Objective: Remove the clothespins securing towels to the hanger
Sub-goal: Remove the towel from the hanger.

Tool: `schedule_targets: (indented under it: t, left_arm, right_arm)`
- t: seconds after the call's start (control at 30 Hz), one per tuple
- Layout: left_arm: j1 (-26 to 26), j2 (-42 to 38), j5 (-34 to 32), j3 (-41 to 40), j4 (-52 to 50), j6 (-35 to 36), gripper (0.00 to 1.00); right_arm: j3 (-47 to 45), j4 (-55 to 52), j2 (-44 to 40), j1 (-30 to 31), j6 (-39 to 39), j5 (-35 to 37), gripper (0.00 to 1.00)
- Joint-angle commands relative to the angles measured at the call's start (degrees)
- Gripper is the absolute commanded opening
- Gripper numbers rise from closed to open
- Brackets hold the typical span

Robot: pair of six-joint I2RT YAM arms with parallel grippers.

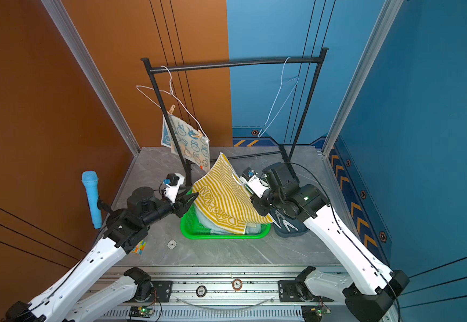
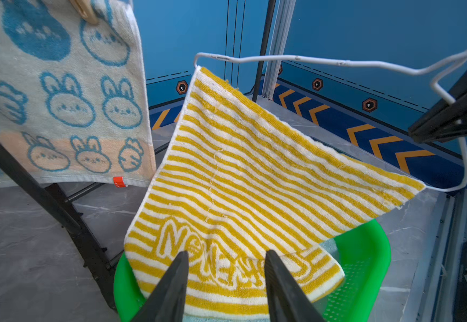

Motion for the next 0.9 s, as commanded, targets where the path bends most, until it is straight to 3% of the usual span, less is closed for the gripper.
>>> schedule_targets:
  t: [0.0, 0.4, 0.63, 0.87]
  left_arm:
    - [2.09, 3.76, 1.09, 2.9, 0.52, 1.06, 0.47]
    - [10.45, 29.08, 28.81, 20.0, 13.94, -2.54, 0.53]
    - [10.29, 36.76, 37.13, 26.47, 16.11, -2.58, 0.53]
    - [10.02, 40.6, 38.09, 29.5, 16.07, -3.0, 0.47]
  right_arm:
    - [0.61, 0.52, -1.66, 0.37, -0.1, -2.98, 0.0]
    - [-0.04, -0.48, -2.24, 2.1, -0.7, -5.47, 0.0]
    - [-0.23, -0.45, -2.25, 2.46, -0.83, -5.52, 0.0]
    - [-0.32, -0.39, -2.44, 2.61, -0.84, -5.36, 0.0]
